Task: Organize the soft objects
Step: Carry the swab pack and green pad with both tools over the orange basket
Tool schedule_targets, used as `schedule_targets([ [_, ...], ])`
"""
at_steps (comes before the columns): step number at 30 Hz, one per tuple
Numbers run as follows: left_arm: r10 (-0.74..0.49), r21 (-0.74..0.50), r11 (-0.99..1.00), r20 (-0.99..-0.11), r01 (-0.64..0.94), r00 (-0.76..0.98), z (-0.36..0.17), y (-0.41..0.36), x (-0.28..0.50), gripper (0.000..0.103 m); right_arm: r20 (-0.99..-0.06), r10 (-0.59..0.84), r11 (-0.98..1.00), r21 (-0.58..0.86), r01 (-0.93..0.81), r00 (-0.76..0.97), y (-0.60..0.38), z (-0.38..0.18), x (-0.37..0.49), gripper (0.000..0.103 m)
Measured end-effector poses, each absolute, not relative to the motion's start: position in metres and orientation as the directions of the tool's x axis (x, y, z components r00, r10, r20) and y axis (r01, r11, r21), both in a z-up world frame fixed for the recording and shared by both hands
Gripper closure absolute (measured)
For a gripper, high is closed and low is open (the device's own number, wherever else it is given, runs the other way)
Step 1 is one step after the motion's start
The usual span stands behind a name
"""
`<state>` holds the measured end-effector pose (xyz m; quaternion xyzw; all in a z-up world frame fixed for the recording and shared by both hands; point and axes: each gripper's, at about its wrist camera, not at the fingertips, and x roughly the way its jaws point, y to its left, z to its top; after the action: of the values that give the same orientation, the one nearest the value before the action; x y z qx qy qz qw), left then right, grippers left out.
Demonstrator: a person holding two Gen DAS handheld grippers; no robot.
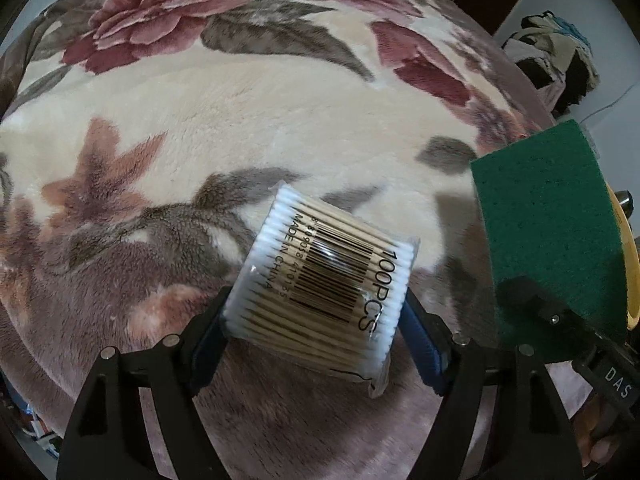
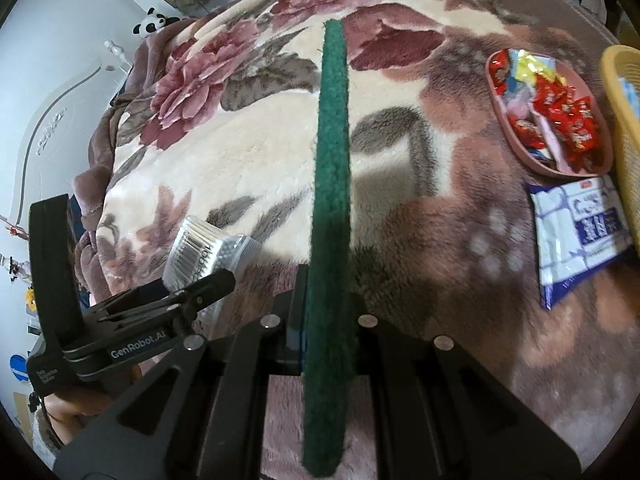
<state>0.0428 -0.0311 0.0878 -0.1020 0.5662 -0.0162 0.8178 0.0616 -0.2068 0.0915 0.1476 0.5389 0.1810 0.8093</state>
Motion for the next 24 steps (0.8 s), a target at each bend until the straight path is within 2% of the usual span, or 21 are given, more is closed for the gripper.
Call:
schedule_targets([
  [24,-0.186,-0.172,0.983,-0.908,0.069,0.375,0.124,-0.12,-0.011,0.023,-0.765,0.44,0.882,0.468,-0.063,0.471,-0.274,0.123,-0.022,0.095],
])
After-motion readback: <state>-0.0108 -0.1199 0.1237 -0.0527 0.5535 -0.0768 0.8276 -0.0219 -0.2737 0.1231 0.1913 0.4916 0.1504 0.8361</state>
